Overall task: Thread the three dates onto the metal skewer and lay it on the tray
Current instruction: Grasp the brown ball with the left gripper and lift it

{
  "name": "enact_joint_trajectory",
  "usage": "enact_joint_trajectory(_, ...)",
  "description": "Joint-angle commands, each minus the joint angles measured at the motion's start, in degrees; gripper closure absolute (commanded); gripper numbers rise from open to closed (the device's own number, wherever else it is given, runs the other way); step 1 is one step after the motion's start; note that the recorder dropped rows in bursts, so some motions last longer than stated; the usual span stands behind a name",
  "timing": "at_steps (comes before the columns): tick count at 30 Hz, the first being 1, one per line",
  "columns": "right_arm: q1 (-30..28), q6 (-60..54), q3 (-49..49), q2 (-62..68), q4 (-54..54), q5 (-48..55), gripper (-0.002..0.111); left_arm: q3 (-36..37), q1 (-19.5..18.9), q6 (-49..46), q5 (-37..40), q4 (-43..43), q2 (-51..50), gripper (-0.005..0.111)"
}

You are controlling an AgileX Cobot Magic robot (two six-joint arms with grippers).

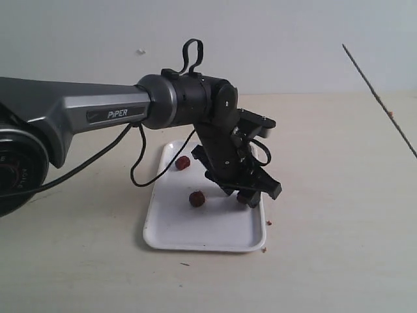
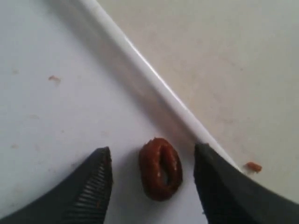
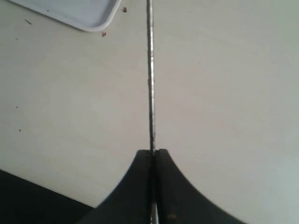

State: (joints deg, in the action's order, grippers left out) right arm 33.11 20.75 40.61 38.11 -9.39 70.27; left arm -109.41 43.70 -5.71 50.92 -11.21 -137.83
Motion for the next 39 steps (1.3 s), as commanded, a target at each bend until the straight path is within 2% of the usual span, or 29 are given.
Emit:
enact_joint_trajectory(1,-0.24,0.28,-0.18,-0.34,0.09,-0.31,0.108,-0.19,0.22,0.43,0.44,0.44,-0.11,0.053)
enact_joint_trajectory(2,-0.24,0.28,-0.18,-0.34,0.09,-0.31,0.108,-0.19,0.22,0.43,0.44,0.44,-0.11,0.053)
enact_joint_trajectory(4,-0.24,0.28,-0.18,-0.34,0.09,-0.31,0.108,-0.19,0.22,0.43,0.44,0.53,-0.11,0.061)
enact_joint_trajectory(5,-0.24,0.28,-0.18,-0.34,0.09,-0.31,0.108,-0.19,0.22,0.43,0.44,0.53,-0.11,0.070)
enact_joint_trajectory(7,-0.24,0.28,-0.18,-0.34,0.09,-0.31,0.108,-0.19,0.22,0.43,0.90,0.53,-0.11,0.078)
enact_joint_trajectory(11,-0.24,0.28,-0.18,-0.34,1.32,-0.31,0.108,-0.19,0.22,0.43,1.97,0.41,1.16,0.078)
enact_joint_trajectory(16,-0.24,0.28,-0.18,-0.34,4.47,-0.31,0.108,-3.00,0.22,-0.50,4.80,0.12,7.96,0.079)
enact_joint_trajectory(21,-0.24,-0.75,-1.42,-0.34,5.26,-0.31,0.108,-4.08,0.11,-12.68,11.96,1.30,13.99,0.086)
enact_joint_trajectory(25,-0.24,-0.75,-7.07,-0.34,6.56,-0.31,0.108,-4.08,0.11,-12.80,12.64,1.54,16.69,0.100)
enact_joint_trajectory(27,-0.24,-0.75,-10.01,-0.34,9.86,-0.57,0.108,-4.08,0.11,-20.35,12.79,1.43,17.03,0.107)
enact_joint_trajectory(32,-0.24,-1.61,-10.51,-0.34,11.23,-1.38,0.108,-4.08,-0.28,-23.95,12.40,1.21,17.03,0.107)
enact_joint_trajectory(36,-0.24,-2.67,-10.51,-0.34,12.55,-1.98,0.108,-4.08,-0.31,-32.79,12.82,-2.95,17.03,0.107)
enact_joint_trajectory(39,-0.24,-2.75,-10.51,-0.34,14.23,-4.09,0.108,-4.08,-0.31,-43.54,16.63,-8.99,17.03,0.107)
